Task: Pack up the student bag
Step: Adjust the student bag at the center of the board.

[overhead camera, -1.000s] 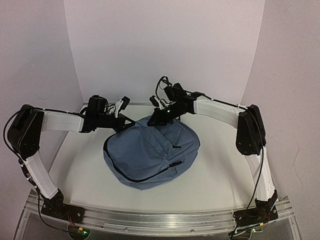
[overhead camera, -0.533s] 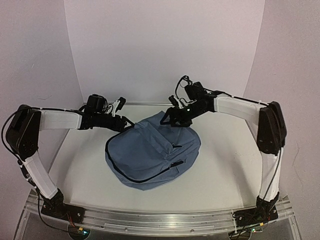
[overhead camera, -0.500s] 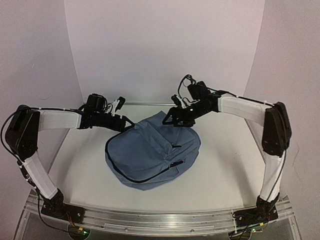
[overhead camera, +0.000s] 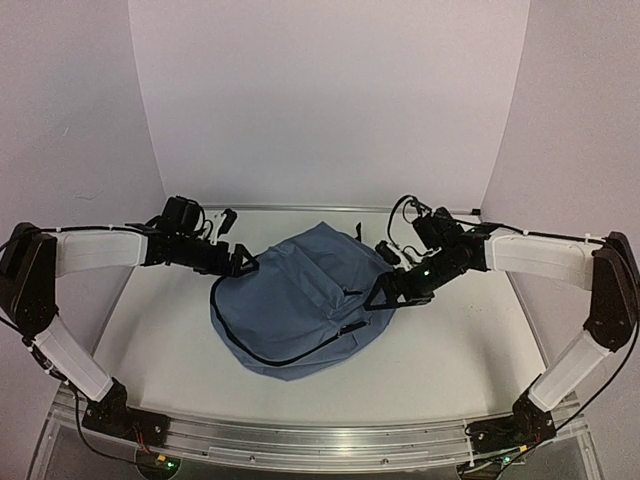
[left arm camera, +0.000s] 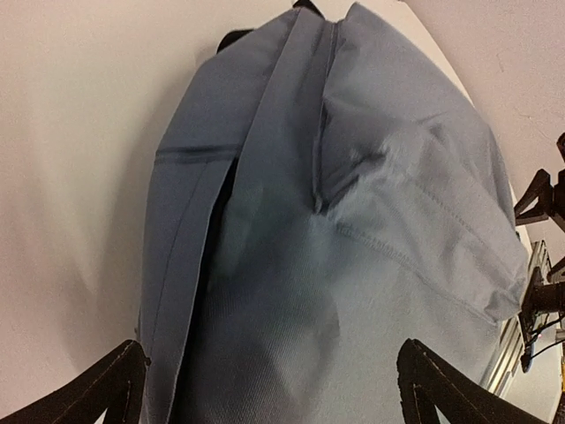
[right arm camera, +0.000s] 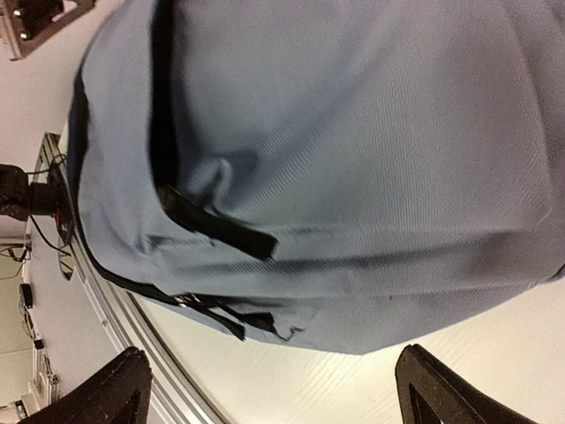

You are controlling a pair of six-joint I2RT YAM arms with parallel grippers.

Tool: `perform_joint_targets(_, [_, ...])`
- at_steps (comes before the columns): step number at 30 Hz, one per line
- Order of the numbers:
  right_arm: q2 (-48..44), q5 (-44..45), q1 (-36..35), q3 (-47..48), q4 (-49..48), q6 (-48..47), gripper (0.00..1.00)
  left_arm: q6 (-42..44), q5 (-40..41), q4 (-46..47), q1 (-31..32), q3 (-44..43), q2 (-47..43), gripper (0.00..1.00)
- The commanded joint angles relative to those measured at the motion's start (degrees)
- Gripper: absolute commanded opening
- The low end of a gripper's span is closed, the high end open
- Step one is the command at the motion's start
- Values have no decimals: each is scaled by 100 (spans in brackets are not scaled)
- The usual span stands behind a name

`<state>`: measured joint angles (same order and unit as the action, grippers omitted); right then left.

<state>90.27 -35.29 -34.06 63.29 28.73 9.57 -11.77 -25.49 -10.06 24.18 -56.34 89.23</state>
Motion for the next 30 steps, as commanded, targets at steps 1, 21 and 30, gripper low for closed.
perform_joint_targets(1, [353, -458, -21, -188, -334, -36, 94, -286, -93, 172, 112, 456, -461, 99])
perform_joint_targets(21, [2987, -994, 1216, 3214, -354, 403, 89, -1288, 89, 1606, 1581, 1026, -91, 93])
perform_joint_targets(30, [2106, -814, 1442, 2741, -336, 499, 90, -1221, 1240, 727, 1573, 697, -1029, 100])
